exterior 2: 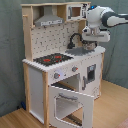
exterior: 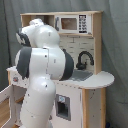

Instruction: Play with the kitchen

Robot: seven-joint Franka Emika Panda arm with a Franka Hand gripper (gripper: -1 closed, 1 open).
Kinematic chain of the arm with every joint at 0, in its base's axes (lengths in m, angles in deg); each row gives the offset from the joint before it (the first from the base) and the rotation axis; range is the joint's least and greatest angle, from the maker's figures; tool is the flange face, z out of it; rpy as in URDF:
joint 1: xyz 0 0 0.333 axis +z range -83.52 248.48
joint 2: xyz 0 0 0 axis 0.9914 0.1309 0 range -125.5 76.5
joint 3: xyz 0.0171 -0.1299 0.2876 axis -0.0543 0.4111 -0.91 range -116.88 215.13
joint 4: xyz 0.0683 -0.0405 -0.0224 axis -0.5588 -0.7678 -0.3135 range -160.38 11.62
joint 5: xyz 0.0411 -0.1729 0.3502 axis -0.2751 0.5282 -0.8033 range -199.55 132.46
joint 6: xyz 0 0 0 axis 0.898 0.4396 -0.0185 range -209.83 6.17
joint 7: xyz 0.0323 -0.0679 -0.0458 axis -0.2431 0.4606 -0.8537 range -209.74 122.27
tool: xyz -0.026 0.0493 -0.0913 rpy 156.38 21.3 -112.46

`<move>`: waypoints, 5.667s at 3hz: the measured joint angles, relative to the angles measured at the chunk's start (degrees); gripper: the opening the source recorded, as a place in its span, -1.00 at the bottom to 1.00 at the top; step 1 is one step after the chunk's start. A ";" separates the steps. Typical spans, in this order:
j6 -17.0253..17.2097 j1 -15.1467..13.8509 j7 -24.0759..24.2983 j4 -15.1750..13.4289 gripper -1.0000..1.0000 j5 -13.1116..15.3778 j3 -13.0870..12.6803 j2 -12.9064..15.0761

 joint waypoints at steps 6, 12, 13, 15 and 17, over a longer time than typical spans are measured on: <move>-27.36 0.16 1.30 -2.92 -1.00 -2.75 16.14 -12.21; -36.03 0.77 2.43 1.64 1.00 -11.77 17.08 -20.33; -30.81 0.76 2.90 4.36 1.00 -11.75 15.08 -18.55; -21.90 0.76 4.61 7.50 1.00 -10.81 10.57 -14.57; -16.62 0.74 10.81 8.42 1.00 -8.39 1.93 -13.82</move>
